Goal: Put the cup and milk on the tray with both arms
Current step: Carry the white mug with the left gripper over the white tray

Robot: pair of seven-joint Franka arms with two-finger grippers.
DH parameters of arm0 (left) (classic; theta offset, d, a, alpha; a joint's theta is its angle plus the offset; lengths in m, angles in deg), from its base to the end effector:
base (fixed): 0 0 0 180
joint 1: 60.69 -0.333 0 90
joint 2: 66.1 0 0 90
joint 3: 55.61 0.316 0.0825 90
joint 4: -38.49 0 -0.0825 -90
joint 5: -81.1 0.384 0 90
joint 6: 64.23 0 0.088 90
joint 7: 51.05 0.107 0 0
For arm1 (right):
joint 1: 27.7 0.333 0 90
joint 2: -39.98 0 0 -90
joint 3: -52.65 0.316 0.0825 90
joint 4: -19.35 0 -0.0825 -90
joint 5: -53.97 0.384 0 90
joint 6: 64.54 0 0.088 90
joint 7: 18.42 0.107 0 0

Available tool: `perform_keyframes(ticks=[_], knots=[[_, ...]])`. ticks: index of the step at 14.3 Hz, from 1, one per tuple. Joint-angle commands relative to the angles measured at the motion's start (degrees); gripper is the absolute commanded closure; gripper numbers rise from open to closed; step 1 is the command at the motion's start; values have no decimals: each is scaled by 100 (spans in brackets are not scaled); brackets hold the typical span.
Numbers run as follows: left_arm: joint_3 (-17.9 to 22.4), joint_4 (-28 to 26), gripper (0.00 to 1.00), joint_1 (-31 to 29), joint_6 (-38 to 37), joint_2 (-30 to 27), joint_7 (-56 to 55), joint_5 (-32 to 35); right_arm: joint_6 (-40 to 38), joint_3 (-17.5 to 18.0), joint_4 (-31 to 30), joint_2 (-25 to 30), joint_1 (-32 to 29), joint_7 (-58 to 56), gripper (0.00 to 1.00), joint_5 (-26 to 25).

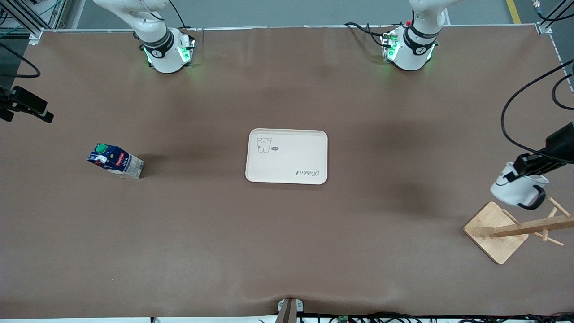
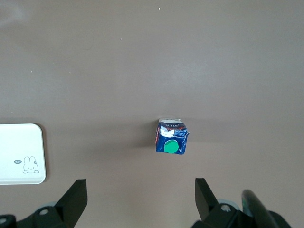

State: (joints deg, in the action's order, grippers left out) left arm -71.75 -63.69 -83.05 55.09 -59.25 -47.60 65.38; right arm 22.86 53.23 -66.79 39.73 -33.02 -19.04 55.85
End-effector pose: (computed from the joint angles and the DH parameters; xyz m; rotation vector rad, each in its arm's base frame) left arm 0.6122 0.0600 0.5051 2.8496 0.2376 0.2956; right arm 0.5502 -0.0420 0.6498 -3.1076 0.1090 -0.0298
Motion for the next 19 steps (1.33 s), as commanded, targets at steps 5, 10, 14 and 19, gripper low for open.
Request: perform_keyframes(ticks=[5,10,14,19], knots=[[-1146,128,100,274,-260,282,-2873,465,-21,39,141,-62,-65,9,0,67],[-1155,215,100,1372,-251,878,-4709,834,-30,39,141,-62,-65,9,0,85],[-1137,776,100,2427,-242,1765,-6599,843,-47,39,185,-53,-56,9,0,94],[-1102,945,100,3412,310,2759,-8181,1045,-65,30,176,-53,-65,35,0,93]])
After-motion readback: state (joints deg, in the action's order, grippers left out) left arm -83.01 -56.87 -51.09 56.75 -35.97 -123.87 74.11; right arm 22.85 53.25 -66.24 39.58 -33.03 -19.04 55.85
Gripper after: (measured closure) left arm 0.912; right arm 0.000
